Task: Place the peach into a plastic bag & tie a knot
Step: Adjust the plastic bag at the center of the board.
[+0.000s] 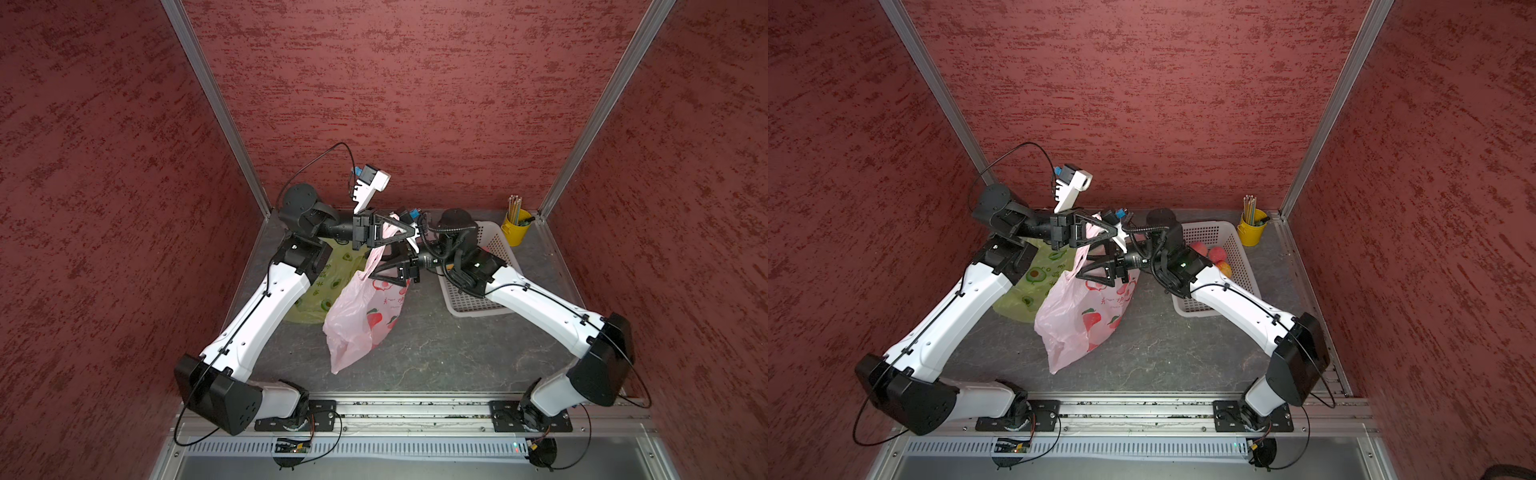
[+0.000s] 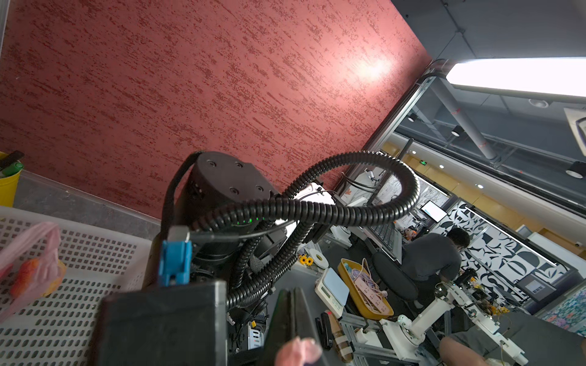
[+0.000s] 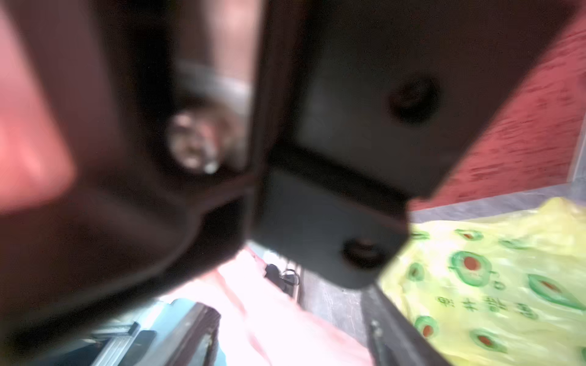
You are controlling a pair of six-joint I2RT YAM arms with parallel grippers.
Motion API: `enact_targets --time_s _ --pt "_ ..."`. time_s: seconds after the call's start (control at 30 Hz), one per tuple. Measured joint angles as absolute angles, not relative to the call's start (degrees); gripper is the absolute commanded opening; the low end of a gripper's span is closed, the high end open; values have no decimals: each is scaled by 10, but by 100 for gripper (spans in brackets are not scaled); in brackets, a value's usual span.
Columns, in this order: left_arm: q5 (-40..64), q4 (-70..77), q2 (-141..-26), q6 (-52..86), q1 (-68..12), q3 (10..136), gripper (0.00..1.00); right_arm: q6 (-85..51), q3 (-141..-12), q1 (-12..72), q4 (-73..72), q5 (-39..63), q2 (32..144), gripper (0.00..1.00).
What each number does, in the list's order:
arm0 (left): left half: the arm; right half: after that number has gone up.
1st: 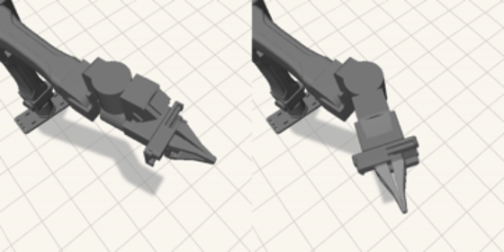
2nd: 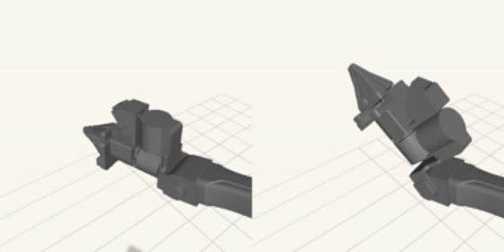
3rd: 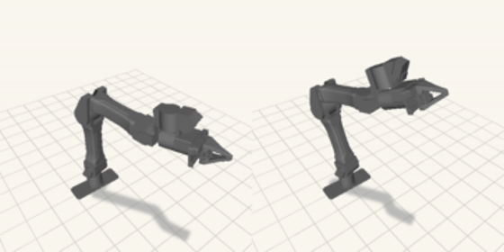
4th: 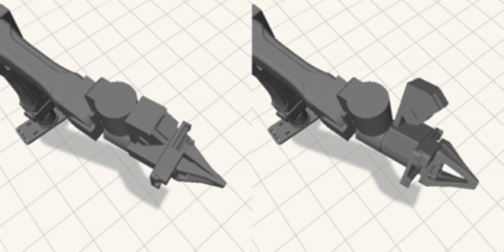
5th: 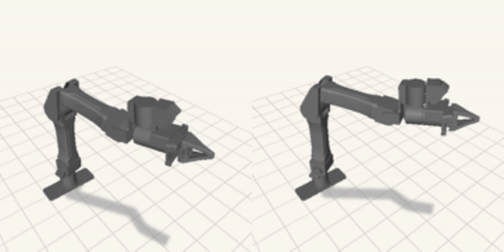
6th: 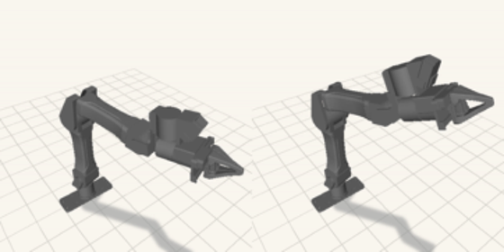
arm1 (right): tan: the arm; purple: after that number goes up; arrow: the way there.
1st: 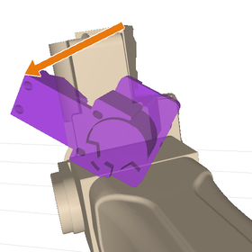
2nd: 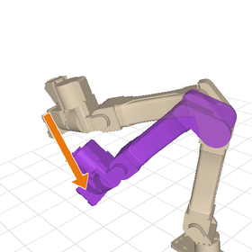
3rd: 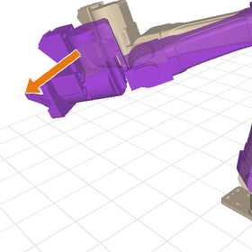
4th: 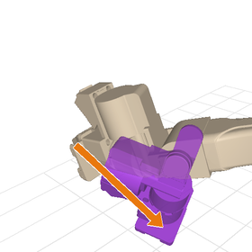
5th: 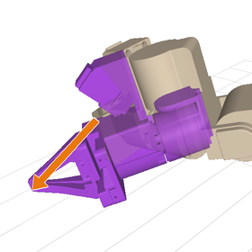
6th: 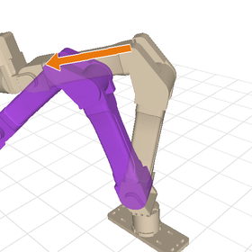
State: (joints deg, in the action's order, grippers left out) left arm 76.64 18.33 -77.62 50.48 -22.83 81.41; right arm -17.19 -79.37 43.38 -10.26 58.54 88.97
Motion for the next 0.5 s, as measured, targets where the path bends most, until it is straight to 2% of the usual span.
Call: enact_targets --time_s 0.1,0.13,0.17,0.2,0.3,0.43,0.5 --pt "768 194 -776 516 -227 813 0 -191 -788 442 -116 588 889 19" --pt "768 198 -776 519 -225 813 6 -196 -787 443 -120 587 889 7" --pt "768 201 -776 522 -225 813 20 -201 -787 444 -123 585 889 0" --pt "768 205 -776 524 -222 813 38 -207 -786 444 -124 578 888 0" --pt "768 211 -767 536 -212 810 66 -220 -774 441 -121 540 882 0" --pt "748 183 -734 536 -162 788 77 -220 -753 440 -84 469 853 0" --pt "721 142 -710 519 -120 781 78 -211 -753 441 -58 440 838 0"
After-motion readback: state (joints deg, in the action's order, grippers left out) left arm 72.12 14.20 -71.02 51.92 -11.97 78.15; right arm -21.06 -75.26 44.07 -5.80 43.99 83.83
